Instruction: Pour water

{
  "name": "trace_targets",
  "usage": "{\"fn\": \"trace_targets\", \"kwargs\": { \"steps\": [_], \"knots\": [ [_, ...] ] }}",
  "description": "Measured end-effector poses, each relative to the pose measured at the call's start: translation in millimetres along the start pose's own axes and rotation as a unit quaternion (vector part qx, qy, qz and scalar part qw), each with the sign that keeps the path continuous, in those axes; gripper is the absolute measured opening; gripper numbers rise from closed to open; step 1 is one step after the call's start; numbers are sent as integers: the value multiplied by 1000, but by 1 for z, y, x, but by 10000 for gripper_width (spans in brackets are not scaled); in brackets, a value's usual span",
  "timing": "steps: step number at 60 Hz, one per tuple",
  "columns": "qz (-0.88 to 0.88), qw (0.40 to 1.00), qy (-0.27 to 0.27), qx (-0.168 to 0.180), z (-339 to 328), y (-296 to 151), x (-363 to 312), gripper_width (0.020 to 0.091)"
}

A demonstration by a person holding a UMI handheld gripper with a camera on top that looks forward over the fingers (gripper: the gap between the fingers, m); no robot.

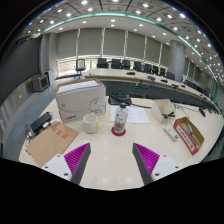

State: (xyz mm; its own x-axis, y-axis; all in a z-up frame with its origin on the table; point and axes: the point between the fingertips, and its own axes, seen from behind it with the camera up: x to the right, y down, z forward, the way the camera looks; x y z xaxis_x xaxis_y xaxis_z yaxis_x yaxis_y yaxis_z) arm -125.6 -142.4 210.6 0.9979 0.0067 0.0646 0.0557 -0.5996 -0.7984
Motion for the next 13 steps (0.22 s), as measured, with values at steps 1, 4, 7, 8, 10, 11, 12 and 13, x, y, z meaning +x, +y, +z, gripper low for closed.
{"fn": "trace_targets", "kwargs": {
  "steps": [1,4,7,8,10,11,12,13],
  "knots": [
    [-1,1000,2,0,0,1,1,863],
    [-7,1000,9,-1,-1,4,4,862],
    [-9,1000,15,-6,-1,6,6,865],
    [-7,1000,15,-6,-1,7,6,866],
    [-2,1000,12,-6,-1,7,5,865],
    [-1,1000,10,-6,-1,7,4,864],
    [0,1000,9,-5,-1,6,4,863],
    [0,1000,9,-3,-1,6,3,861]
  ]
}}
